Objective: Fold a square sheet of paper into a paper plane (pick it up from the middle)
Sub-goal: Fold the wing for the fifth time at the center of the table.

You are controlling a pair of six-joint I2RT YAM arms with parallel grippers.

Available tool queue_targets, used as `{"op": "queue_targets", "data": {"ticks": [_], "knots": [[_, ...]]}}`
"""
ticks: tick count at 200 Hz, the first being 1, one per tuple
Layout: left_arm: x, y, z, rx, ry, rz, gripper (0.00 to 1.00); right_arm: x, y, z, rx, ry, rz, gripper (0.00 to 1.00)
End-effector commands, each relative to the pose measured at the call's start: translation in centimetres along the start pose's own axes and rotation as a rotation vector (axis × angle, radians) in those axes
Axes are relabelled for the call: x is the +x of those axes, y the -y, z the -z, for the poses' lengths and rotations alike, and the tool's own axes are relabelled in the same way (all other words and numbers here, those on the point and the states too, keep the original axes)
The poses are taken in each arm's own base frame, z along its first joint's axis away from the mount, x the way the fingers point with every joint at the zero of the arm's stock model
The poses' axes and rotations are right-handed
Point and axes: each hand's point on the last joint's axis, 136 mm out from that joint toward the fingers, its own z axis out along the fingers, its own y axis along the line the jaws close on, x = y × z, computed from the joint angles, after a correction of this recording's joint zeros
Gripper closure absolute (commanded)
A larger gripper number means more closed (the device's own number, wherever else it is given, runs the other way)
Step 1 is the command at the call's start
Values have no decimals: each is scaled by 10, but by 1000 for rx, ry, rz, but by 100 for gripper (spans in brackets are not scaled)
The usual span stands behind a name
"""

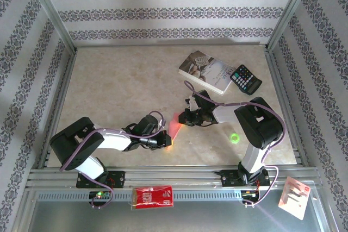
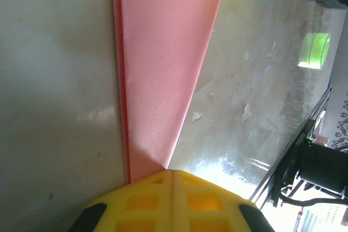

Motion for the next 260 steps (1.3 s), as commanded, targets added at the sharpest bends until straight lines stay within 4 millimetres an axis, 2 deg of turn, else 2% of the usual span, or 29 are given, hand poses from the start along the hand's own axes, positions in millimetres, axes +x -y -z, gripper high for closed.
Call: {"op": "queue_targets", "data": {"ticks": [1, 36, 82, 124, 157, 226, 260], "knots": [[46, -46, 5, -158, -141, 100, 100, 22, 63, -11, 216, -44, -100, 91], [45, -42, 7, -148, -136, 94, 100, 27, 70, -11, 244, -61, -112, 93], [25, -12, 10, -95, -90, 16, 95, 30, 77, -10, 290, -81, -110, 96], [31, -17, 7, -124, -140, 2, 98, 29, 77, -10, 291, -81, -109, 97], [41, -32, 10, -175, -170, 27, 100, 27, 77, -10, 296, -81, -112, 97], [59, -44, 18, -188, -215, 65, 100, 27, 80, -11, 301, -88, -119, 98], [62, -42, 22, -181, -226, 63, 100, 27, 80, -11, 304, -88, -116, 99]]}}
